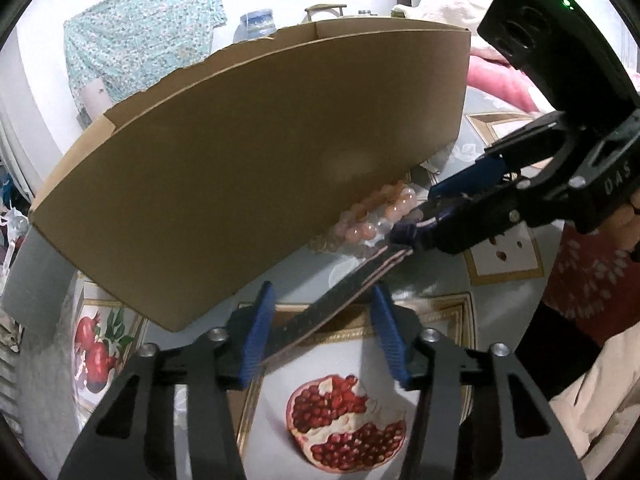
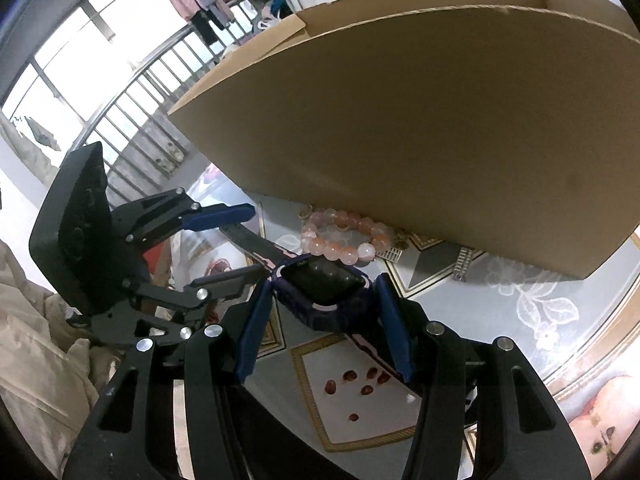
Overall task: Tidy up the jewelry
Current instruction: 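Close the right gripper on the purple smartwatch face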
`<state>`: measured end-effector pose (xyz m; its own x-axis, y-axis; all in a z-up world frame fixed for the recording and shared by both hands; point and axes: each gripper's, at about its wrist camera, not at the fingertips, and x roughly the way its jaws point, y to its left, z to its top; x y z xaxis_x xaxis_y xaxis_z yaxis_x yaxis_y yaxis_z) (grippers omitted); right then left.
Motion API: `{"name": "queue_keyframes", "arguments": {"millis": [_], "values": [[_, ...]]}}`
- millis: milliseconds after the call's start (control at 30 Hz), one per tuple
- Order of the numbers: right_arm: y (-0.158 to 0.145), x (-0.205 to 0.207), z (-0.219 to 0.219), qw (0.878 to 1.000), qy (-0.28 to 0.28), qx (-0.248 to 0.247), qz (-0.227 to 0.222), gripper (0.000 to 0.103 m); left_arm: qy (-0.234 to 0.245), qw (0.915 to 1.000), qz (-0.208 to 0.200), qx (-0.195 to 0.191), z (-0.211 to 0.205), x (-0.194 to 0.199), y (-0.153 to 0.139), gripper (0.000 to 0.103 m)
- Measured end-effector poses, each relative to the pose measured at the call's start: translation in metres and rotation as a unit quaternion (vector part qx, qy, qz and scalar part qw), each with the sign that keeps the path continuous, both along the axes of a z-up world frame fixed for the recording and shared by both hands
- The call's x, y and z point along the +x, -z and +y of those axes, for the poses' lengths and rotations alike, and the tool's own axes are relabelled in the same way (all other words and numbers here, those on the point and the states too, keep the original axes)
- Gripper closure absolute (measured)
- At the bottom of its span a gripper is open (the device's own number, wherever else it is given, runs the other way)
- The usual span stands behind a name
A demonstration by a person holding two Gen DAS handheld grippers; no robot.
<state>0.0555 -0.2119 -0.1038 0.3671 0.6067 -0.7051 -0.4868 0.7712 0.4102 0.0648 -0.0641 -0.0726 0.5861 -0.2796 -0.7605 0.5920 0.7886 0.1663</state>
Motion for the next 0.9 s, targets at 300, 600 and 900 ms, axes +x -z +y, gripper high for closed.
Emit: {"name": "queue_keyframes", "arguments": {"millis": [300, 600, 900], "values": [[-0.004, -0.014, 0.025, 0.996, -0.019, -0.067, -0.048, 0.053, 0.023, 0.9949, -0.080, 0.057, -0.020, -0.021, 0.001, 0.091], [-0.003, -0.017, 0.052, 0.982, -0.053, -0.154, -0.095, 0.050, 0.027, 0.9910, -0.122, 0.050, -0.020, -0.031, -0.007, 0.091], [-0.003, -0.008, 0.052, 0.978, -0.064, -0.165, -0.110, 0.049, 0.025, 0.9845, -0.172, 0.024, -0.012, -0.040, -0.022, 0.091]]}}
